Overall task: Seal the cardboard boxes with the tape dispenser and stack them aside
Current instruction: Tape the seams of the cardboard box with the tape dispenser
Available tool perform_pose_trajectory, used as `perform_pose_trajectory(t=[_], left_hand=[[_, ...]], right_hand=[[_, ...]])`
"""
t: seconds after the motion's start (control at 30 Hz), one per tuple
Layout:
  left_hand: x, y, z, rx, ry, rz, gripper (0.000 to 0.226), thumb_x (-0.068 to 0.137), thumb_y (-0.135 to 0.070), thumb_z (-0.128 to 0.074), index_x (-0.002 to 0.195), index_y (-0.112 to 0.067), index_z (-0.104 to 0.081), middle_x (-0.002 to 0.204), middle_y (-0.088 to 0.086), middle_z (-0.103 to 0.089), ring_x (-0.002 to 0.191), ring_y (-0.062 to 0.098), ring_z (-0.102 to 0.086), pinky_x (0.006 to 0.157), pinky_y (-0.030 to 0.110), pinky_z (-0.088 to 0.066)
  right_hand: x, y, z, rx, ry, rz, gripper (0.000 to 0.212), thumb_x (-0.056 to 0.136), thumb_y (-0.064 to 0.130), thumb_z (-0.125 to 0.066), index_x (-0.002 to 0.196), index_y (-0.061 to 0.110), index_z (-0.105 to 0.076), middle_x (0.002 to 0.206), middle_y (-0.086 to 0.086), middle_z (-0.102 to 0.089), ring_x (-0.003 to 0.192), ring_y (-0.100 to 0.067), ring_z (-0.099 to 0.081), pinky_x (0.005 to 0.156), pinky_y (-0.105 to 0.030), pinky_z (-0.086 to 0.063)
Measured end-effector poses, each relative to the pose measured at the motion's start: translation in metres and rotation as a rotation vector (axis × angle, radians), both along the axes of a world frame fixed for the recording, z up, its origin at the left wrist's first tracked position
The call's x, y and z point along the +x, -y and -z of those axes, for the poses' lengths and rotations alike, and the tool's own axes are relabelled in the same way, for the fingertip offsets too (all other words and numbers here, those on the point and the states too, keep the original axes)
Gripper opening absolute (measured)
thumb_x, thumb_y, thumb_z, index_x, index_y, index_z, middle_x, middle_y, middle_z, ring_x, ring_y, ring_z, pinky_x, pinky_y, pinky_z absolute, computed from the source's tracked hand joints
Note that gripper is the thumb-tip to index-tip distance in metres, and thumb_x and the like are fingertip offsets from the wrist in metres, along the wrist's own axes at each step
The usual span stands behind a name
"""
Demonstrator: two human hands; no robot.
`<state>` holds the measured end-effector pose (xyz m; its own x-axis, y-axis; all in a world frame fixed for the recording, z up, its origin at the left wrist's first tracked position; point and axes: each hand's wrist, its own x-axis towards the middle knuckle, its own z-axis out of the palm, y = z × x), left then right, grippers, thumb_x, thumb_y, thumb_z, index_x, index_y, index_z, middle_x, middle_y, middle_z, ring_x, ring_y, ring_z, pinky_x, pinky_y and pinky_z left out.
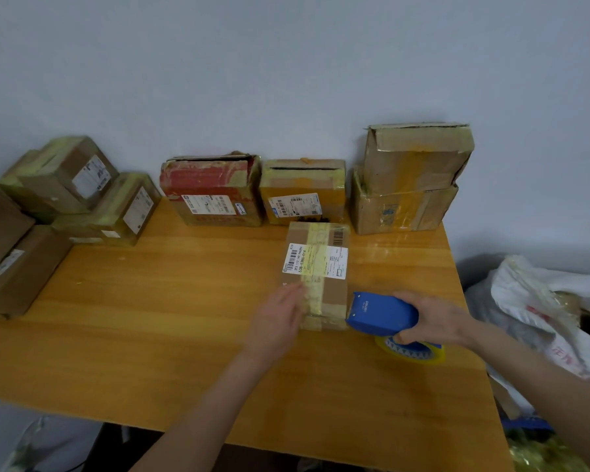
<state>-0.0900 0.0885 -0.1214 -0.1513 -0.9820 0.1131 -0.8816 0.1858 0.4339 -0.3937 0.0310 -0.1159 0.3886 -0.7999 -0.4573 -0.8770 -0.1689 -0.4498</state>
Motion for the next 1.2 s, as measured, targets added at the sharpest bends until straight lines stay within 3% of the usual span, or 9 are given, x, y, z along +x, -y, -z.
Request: perform_pose_trajectory(t=[0.03,0.1,0.17,0.33,0.43,0.53,0.7,1.03,1.2], left_hand=[[-0.016,0.001,0.001,0.048,0.103,0.122,0.051,0.100,-0.040,-0.032,0.148,-0.025,-0.027,0.156,-0.006,-0.024,0.145,0.015,-0.019,0.119,0.039,-0.017],[-0.033,0.003,0.011,0.155,0.316,0.253,0.057,0.099,-0.052,-0.016,0.149,-0.032,0.005,0.158,-0.012,0.011,0.146,0.013,0.015,0.118,0.040,0.010],[-0.032,0.005,0.023,0.178,0.433,0.285,0.060,0.100,-0.054,-0.016,0.147,-0.034,0.016,0.155,-0.011,0.023,0.142,0.015,0.026,0.116,0.042,0.017],[-0.023,0.007,0.036,0.148,0.487,0.305,0.062,0.099,-0.054,-0.019,0.146,-0.037,0.019,0.157,-0.010,0.021,0.143,0.014,0.024,0.114,0.040,0.020],[-0.022,0.010,0.036,0.158,0.497,0.311,0.063,0.098,-0.055,-0.019,0.146,-0.038,0.018,0.157,-0.011,0.020,0.144,0.013,0.023,0.114,0.038,0.020],[-0.022,0.009,0.036,0.149,0.495,0.301,0.064,0.099,-0.055,-0.023,0.146,-0.039,0.017,0.157,-0.011,0.020,0.144,0.012,0.021,0.115,0.038,0.018],[-0.023,0.009,0.034,0.152,0.488,0.301,0.066,0.099,-0.056,-0.025,0.145,-0.039,0.018,0.156,-0.012,0.022,0.144,0.012,0.022,0.115,0.038,0.019],[-0.024,0.009,0.035,0.148,0.476,0.294,0.068,0.098,-0.056,-0.029,0.145,-0.039,0.018,0.156,-0.011,0.021,0.142,0.012,0.023,0.115,0.039,0.017],[-0.024,0.009,0.035,0.140,0.478,0.308,0.067,0.099,-0.055,-0.029,0.145,-0.039,0.017,0.156,-0.011,0.020,0.142,0.012,0.023,0.115,0.038,0.017]], right_hand=[[-0.001,-0.002,0.000,-0.004,0.006,-0.005,0.081,0.069,0.059,-0.073,0.138,0.041,-0.034,0.122,0.013,-0.055,0.103,-0.011,-0.055,0.082,-0.029,-0.049],[-0.002,-0.007,0.000,-0.023,0.011,-0.013,0.093,0.071,0.062,-0.072,0.147,0.045,-0.020,0.131,0.018,-0.045,0.114,-0.012,-0.050,0.087,-0.028,-0.045],[-0.005,-0.012,0.002,-0.051,0.013,-0.047,0.095,0.076,0.058,-0.071,0.148,0.050,-0.011,0.135,0.017,-0.044,0.114,-0.011,-0.048,0.087,-0.028,-0.045],[-0.017,-0.012,-0.006,0.001,0.057,-0.050,0.090,0.078,0.047,-0.073,0.134,0.065,-0.005,0.127,0.012,-0.052,0.105,-0.011,-0.053,0.083,-0.028,-0.049],[-0.028,-0.011,-0.011,0.015,0.050,-0.072,0.090,0.077,0.045,-0.073,0.127,0.071,-0.002,0.124,0.016,-0.052,0.104,-0.009,-0.053,0.076,-0.020,-0.043],[-0.034,-0.010,-0.014,0.031,-0.035,-0.114,0.091,0.077,0.047,-0.071,0.136,0.067,-0.005,0.121,0.021,-0.051,0.102,-0.006,-0.052,0.071,-0.016,-0.040],[-0.002,0.005,-0.013,0.037,-0.218,-0.216,0.090,0.077,0.050,-0.065,0.148,0.054,-0.009,0.093,0.021,-0.045,0.088,-0.010,-0.048,0.061,-0.021,-0.036],[0.030,0.027,-0.020,0.138,-0.276,-0.235,0.088,0.074,0.051,-0.068,0.147,0.053,-0.019,0.116,0.009,-0.054,0.101,-0.017,-0.053,0.079,-0.031,-0.049],[0.036,0.026,-0.028,0.212,-0.243,-0.183,0.084,0.073,0.049,-0.068,0.145,0.051,-0.026,0.111,0.011,-0.055,0.096,-0.014,-0.054,0.066,-0.025,-0.041]])
